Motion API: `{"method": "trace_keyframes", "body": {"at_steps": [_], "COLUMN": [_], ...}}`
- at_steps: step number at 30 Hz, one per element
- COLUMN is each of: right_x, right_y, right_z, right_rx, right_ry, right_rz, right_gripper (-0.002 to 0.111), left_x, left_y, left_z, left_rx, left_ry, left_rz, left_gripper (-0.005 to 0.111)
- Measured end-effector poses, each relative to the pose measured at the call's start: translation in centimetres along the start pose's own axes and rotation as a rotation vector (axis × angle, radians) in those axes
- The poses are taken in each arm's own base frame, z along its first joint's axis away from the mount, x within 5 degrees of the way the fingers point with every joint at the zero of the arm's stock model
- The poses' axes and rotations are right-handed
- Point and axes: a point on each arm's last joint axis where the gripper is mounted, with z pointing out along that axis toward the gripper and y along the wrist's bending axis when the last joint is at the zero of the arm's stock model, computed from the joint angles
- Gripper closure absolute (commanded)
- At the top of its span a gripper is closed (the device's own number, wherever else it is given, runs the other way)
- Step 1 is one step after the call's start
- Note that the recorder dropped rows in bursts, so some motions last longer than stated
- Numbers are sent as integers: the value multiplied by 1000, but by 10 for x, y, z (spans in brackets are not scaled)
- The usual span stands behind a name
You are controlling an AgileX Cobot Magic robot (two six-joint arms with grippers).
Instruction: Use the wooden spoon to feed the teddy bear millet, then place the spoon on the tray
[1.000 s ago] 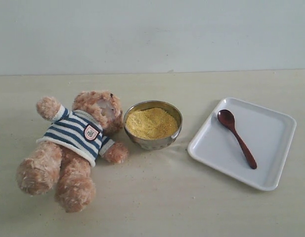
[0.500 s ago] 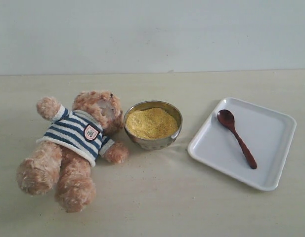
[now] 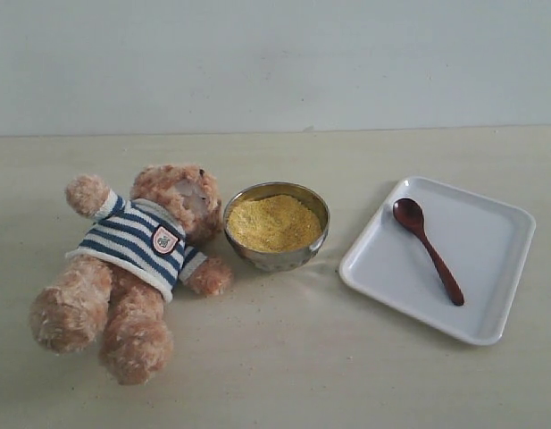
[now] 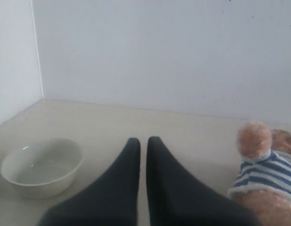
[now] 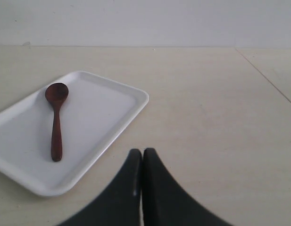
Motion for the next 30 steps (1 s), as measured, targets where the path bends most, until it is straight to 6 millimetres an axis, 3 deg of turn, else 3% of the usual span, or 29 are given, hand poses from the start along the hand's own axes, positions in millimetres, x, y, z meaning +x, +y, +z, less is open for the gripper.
{"method": "trace_keyframes", "body": {"at_steps": [10, 30], "right_x": [0, 0], "right_y": [0, 0], "right_z": [0, 0], "right_rx": [0, 0], "right_ry": [0, 0], "right_rz": [0, 2], "right_gripper": [107, 107], "left_x": [17, 18], "left_y": [-3, -3], "left_z": [-2, -2], "left_rx": [79, 89], "left_ry": [187, 194], "left_rz": [77, 95], "left_gripper": [102, 102]}}
